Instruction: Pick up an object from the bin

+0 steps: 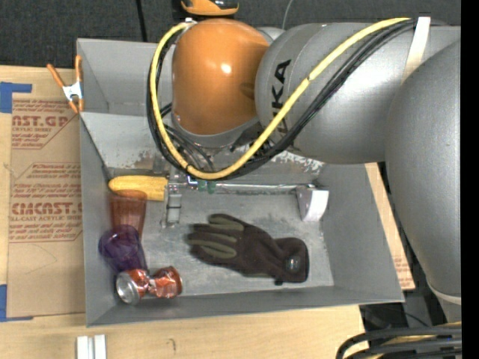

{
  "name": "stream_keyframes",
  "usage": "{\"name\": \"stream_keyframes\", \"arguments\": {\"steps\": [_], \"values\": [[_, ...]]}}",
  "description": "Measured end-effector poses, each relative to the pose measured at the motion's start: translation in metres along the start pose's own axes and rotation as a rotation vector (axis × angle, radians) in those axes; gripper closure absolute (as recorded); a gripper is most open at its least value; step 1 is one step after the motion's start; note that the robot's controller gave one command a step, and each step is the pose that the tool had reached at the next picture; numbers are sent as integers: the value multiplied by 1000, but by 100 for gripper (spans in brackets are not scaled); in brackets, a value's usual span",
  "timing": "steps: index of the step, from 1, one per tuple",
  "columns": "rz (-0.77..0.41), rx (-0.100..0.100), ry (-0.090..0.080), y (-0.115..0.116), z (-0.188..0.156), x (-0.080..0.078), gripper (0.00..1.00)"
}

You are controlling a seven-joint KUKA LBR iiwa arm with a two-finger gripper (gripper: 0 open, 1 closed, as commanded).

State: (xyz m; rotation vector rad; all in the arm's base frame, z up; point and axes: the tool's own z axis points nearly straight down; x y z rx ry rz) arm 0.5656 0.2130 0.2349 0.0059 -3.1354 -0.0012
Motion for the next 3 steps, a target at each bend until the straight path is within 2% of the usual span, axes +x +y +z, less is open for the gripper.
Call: {"name": "stream_keyframes", "arguments": {"steps": [1,2,3], "values": [[2,-1,-8,-1,-5,-2,0],[-60,-3,-15,-14,25,-7,0],[-79,-1,-13,-24,84,-14,0]]}}
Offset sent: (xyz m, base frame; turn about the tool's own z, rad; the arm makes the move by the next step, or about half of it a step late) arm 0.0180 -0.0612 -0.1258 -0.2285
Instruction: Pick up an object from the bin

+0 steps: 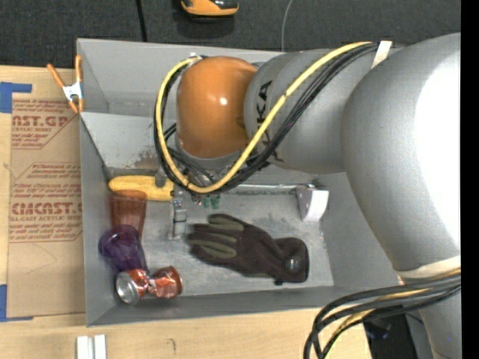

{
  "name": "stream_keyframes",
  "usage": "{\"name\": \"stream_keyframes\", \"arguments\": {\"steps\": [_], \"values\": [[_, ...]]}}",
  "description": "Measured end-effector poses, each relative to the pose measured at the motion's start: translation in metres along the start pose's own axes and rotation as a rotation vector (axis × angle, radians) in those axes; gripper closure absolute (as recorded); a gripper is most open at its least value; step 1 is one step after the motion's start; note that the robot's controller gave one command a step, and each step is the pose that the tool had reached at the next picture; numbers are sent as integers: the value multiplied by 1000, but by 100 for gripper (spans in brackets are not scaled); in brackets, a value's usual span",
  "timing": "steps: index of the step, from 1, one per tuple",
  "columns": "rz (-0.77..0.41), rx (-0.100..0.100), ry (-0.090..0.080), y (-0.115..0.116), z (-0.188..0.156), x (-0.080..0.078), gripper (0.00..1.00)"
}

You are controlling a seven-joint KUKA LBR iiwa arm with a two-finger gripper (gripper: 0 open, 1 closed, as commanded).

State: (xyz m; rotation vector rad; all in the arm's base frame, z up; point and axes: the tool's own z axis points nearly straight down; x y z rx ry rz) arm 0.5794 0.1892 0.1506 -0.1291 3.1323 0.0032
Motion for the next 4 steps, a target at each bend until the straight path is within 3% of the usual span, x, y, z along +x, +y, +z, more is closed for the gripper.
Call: {"name": "stream_keyframes", "arguments": {"steps": [1,2,3,4], "values": [[20,0,8,-29,36,22,0],[-46,1,5,-76,59,48,0],[-119,0,5,-100,80,62,100],[-119,-1,6,-100,80,62,100]]}}
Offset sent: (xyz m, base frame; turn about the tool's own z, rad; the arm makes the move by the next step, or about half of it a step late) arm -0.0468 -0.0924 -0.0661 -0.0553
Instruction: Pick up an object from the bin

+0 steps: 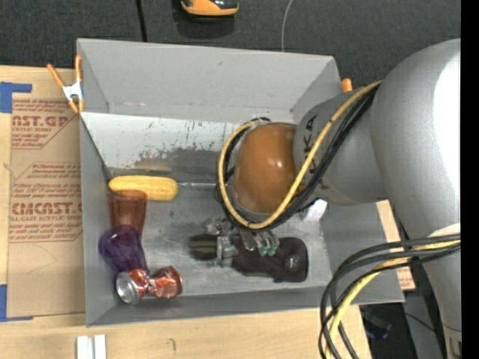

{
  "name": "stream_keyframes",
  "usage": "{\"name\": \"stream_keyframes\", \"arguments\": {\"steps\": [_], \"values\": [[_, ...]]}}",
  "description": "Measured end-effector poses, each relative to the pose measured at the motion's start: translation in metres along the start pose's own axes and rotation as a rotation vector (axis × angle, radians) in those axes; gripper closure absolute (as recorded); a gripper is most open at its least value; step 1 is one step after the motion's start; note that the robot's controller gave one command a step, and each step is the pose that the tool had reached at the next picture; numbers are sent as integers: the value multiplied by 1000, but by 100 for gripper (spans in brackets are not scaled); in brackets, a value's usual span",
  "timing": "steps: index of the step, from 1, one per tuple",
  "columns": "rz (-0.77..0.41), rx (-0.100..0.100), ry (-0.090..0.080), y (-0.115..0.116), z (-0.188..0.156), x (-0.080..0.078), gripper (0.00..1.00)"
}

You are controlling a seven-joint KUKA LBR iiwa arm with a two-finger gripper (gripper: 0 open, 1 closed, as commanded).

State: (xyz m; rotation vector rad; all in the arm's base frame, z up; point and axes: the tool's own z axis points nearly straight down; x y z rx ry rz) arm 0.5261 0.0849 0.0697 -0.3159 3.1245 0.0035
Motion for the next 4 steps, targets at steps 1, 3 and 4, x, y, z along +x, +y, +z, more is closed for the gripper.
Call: {"name": "stream_keyframes", "arguments": {"steps": [1,3,4], "values": [[0,0,0,0,0,0,100],[0,-1,0,0,0,0,100],[0,-1,0,0,0,0,100]]}}
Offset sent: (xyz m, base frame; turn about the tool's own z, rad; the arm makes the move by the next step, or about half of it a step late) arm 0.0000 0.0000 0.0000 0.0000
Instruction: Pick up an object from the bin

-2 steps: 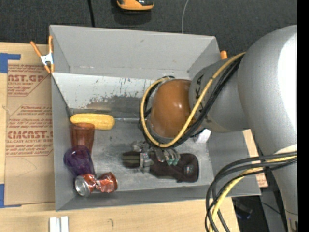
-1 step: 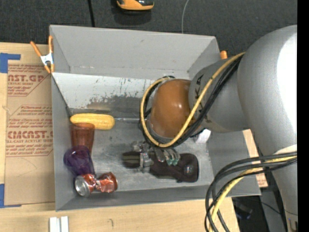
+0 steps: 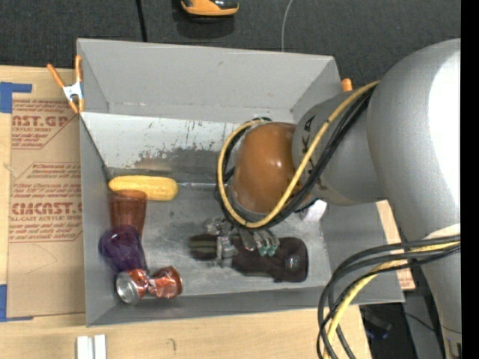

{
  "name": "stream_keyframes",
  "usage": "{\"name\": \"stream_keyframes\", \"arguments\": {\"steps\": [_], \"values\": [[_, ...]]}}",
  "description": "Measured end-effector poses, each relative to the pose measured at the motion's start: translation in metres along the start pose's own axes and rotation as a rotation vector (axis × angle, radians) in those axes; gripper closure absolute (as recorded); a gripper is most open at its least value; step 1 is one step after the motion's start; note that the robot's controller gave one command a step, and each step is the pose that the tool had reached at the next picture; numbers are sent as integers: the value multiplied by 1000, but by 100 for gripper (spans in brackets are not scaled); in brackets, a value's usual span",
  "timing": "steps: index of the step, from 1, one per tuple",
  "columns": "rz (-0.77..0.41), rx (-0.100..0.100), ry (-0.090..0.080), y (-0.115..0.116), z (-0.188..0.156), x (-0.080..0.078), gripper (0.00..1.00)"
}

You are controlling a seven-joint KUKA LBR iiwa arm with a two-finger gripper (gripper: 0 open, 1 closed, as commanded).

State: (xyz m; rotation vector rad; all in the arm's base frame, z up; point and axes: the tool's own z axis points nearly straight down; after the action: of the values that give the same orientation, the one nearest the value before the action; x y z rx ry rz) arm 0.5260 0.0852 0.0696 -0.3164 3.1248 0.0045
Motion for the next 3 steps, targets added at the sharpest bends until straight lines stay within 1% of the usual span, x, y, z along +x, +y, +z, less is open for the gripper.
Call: {"name": "stream_keyframes", "arguments": {"steps": [3], "values": [[0,0,0,0,0,0,100]]}}
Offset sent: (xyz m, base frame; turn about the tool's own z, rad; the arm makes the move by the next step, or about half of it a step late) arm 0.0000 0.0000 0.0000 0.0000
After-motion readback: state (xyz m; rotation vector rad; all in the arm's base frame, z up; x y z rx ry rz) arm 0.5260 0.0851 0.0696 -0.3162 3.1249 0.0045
